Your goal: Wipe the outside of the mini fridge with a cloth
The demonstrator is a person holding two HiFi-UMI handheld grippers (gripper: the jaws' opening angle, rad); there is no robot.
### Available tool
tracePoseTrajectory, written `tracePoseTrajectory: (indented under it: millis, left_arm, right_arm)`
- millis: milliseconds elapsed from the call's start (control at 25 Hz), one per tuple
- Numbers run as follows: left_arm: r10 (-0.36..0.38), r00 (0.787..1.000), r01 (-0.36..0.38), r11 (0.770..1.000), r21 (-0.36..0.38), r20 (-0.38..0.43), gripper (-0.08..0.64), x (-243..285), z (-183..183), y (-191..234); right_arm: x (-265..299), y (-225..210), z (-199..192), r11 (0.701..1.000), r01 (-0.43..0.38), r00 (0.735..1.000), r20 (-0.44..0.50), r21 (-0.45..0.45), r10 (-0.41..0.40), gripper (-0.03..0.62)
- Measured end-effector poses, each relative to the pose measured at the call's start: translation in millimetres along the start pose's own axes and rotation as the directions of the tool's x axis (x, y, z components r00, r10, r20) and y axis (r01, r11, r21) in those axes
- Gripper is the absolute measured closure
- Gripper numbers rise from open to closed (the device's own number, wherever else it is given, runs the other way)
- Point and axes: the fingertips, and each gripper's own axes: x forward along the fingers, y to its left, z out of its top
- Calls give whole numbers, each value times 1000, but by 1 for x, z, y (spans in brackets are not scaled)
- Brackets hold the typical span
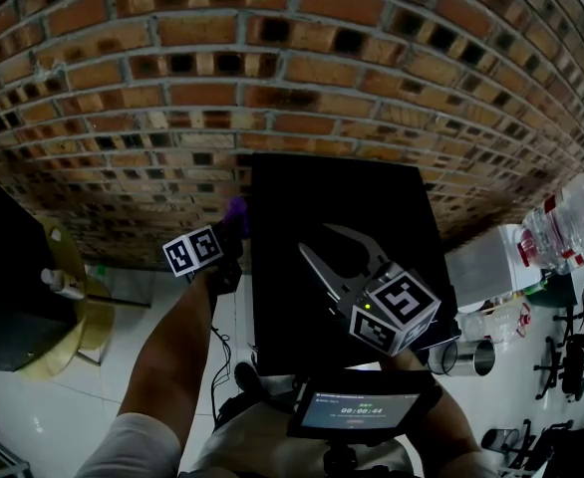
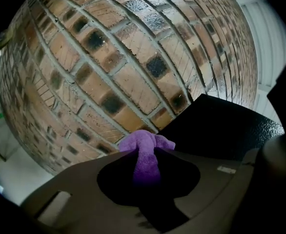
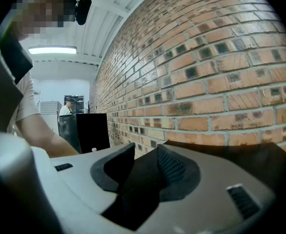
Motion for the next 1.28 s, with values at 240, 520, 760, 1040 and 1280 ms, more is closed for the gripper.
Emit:
tracePoseTrajectory:
  millis: [240, 520, 760, 1040, 1280]
  left_arm:
    - [-34, 999, 35, 999, -24, 36, 472, -11, 8, -11]
    - [-132, 983, 138, 990, -38, 124, 472, -40, 32, -45]
    - [-238, 946, 241, 970, 16, 220, 472, -84, 57, -105]
    - [-265, 908, 269, 963, 34, 325, 471, -140, 77, -160]
    - [-294, 899, 299, 953, 34, 325, 471, -157, 64, -183]
  right_arm:
    - [-2, 0, 1, 1000, 0, 1000, 9, -4, 0, 453]
    - [-1, 4, 6, 1000, -4, 1000, 19, -5, 4, 453]
    - [-2, 0, 3, 1000, 1, 1000, 28, -9, -1, 453]
    - [-3, 0, 3, 1000, 2, 1000, 23, -6, -1, 453]
    - [-3, 0, 3, 1000, 2, 1000, 22, -6, -2, 453]
